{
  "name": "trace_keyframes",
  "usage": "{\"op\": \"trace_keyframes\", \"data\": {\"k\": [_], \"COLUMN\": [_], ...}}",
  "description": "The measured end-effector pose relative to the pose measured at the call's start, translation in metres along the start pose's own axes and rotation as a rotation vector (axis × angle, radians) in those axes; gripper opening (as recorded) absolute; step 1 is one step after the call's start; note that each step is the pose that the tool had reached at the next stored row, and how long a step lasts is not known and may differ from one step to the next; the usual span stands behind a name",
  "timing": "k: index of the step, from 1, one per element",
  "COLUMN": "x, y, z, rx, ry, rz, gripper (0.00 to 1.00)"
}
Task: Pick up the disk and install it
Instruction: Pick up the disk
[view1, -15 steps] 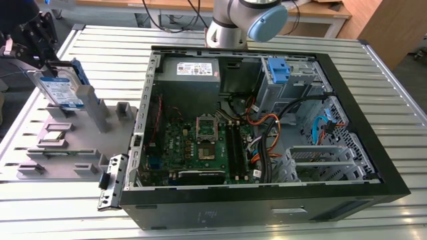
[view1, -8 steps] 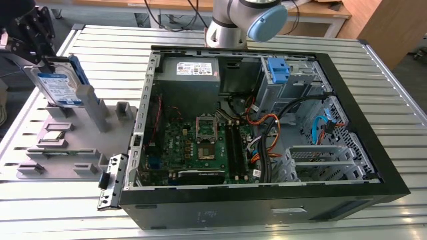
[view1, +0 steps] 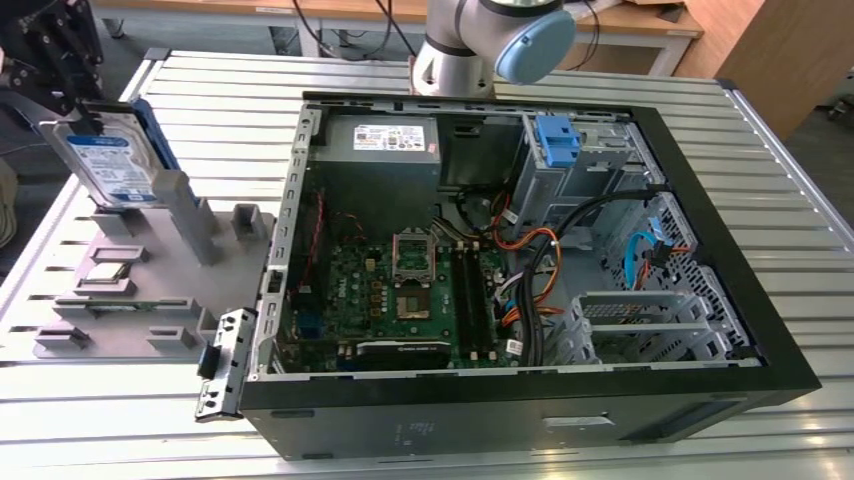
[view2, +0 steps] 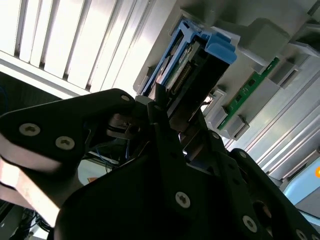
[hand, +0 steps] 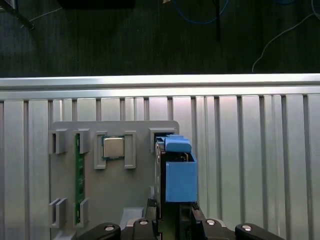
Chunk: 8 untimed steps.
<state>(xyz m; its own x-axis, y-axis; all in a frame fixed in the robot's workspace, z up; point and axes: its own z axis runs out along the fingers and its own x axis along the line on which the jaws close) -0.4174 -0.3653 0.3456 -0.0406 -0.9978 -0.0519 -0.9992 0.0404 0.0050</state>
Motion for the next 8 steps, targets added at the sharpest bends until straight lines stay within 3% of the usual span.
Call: {"op": "trace_keyframes", "data": {"k": [8], "x": [-0.0008], "y": [0.0001], "z": [-0.0151], "rx": [0.0001], "ry": [0.0], "rz": [0.0], "gripper": [0.35]}}
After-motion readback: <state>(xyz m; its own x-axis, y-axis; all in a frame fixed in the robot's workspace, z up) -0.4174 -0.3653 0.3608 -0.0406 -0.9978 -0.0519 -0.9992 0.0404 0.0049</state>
